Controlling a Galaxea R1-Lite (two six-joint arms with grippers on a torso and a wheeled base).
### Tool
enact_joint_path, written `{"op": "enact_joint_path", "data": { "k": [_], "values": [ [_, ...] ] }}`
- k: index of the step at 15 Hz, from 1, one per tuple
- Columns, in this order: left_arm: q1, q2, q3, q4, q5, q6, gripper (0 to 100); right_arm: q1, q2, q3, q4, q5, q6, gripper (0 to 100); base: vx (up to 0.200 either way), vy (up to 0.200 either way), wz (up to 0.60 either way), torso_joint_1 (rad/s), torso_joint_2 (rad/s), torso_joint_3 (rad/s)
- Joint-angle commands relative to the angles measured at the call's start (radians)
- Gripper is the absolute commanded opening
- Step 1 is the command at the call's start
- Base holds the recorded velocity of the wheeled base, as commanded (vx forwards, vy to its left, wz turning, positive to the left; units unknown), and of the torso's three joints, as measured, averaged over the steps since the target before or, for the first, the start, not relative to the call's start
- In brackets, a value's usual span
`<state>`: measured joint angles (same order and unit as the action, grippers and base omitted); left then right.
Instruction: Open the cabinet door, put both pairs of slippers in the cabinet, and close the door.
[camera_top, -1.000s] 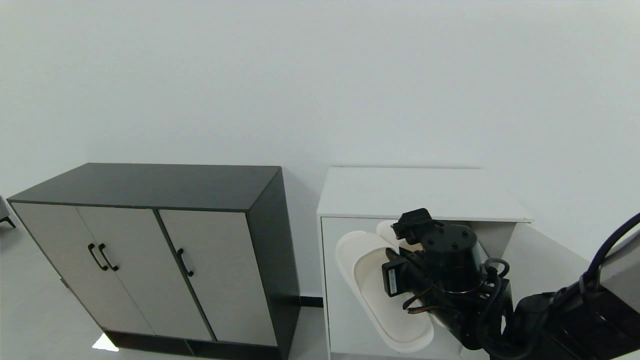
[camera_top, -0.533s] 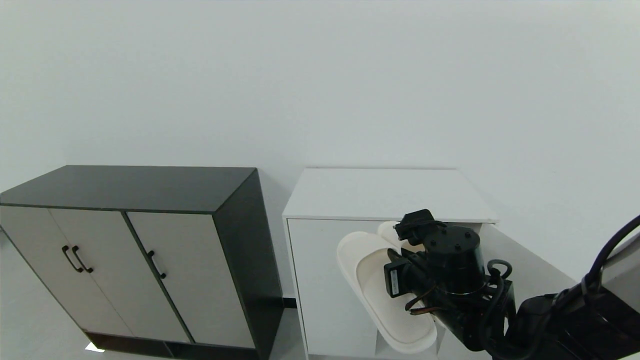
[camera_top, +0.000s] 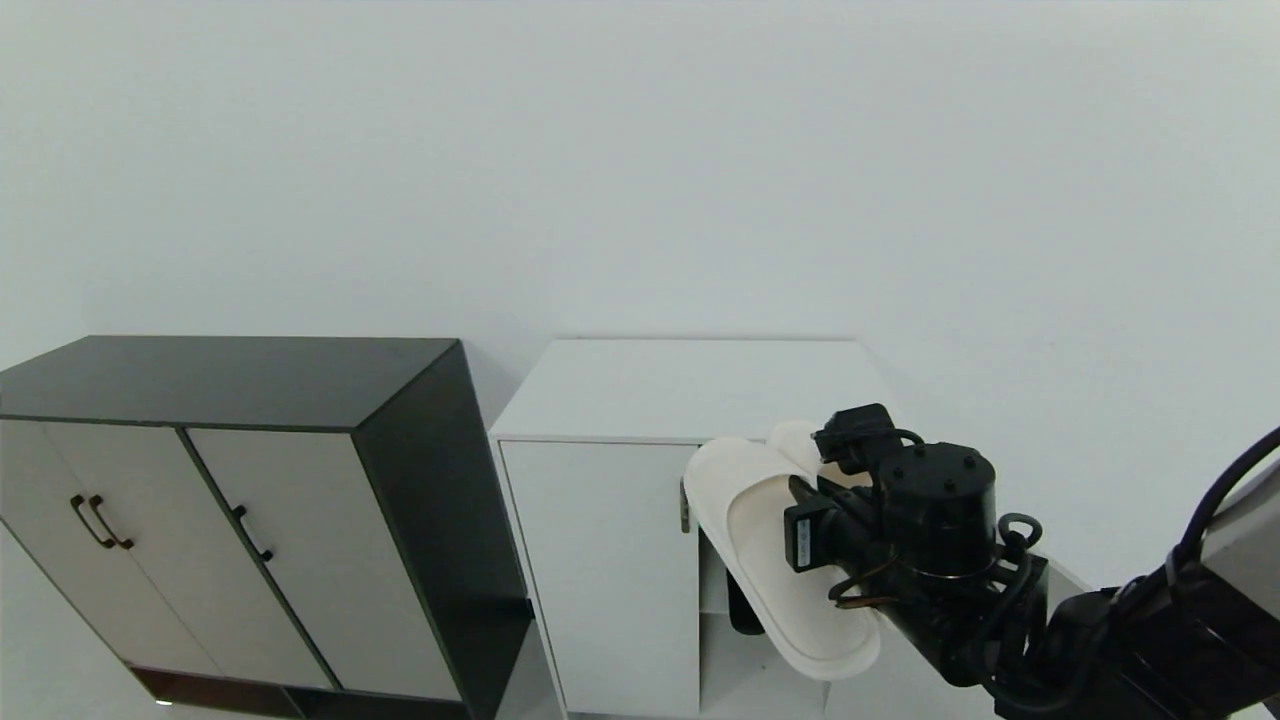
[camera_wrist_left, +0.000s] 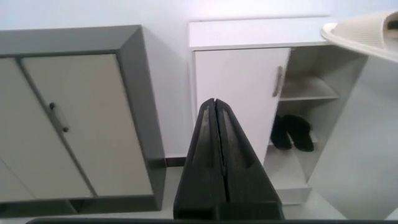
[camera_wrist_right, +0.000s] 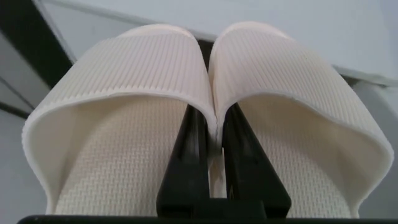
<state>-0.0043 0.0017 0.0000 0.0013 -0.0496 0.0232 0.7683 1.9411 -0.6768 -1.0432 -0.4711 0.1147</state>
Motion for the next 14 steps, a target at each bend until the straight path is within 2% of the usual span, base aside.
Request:
{"op": "enact_joint_path", "data": {
  "k": [1, 12, 14],
  "values": [
    [0.000, 0.000, 0.000, 0.000, 0.000, 0.000, 0, -0.001, -0.004, 0.005, -0.015, -0.001, -0.009, 0, 0.000, 0.000, 0.00, 0.000, 0.00, 0.000],
    [0.000, 0.000, 0.000, 0.000, 0.002, -0.002, 0, -0.009, 0.018, 0.026, -0.063, 0.000, -0.018, 0, 0.000, 0.000, 0.00, 0.000, 0.00, 0.000],
    [0.000, 0.000, 0.000, 0.000, 0.002, 0.000, 0, -0.009, 0.018, 0.028, -0.063, 0.000, -0.018, 0, 0.000, 0.000, 0.00, -0.112, 0.22, 0.134]
  ]
}}
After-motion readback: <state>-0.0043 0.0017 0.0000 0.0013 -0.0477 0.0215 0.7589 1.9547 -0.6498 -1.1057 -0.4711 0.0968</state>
